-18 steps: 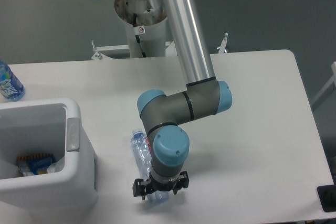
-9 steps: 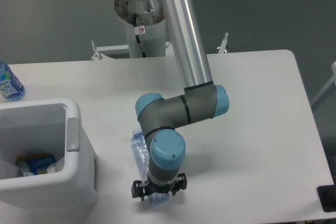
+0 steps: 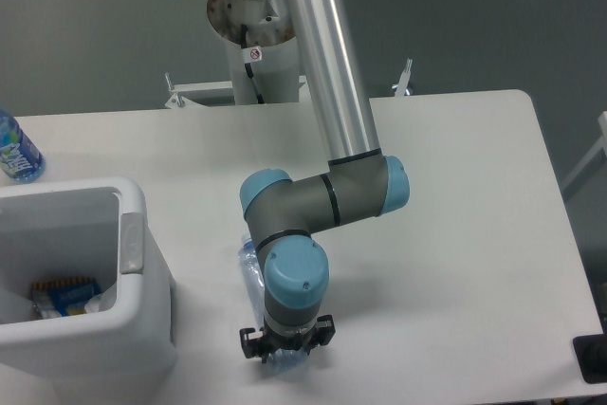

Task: Place the trash in the trash can
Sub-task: 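Close the gripper around the bottle's middle, then lift the bottle and carry it over the trash bin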

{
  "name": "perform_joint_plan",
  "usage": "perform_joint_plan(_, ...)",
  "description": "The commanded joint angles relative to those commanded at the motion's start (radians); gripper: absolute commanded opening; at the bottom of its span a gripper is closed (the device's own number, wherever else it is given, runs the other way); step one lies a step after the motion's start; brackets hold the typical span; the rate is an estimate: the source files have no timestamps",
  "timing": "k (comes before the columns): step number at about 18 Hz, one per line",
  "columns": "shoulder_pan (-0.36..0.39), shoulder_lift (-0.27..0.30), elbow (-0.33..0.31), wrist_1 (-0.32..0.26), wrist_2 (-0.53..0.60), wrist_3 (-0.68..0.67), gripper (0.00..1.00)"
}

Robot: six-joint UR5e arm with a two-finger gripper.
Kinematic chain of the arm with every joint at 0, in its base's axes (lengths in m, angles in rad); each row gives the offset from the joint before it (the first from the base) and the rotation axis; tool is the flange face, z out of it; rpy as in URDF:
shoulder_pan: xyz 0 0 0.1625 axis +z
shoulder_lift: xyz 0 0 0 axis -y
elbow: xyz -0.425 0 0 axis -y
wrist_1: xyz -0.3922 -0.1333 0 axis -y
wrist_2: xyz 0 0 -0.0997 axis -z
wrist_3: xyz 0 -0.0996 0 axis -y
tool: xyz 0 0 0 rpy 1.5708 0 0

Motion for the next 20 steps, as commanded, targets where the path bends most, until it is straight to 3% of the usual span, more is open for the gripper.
perform_joint_plan(3, 0.000, 0.002, -0.002, 0.000, 0.002, -0.002, 0.59)
perform_joint_plan(9, -0.002, 0.005, -0.003, 0.000, 0.009, 0.000, 0.58)
perform_joint_plan(12, -0.003, 0.009, -0.003, -0.002, 0.028, 0.002, 0.53)
perform_joint_plan(18, -0.002, 0.035, 0.003, 0.000, 0.026, 0.006, 0.54)
perform_joint_plan(20, 0.005, 0.072, 0.012, 0.000, 0.026, 0.015, 0.55)
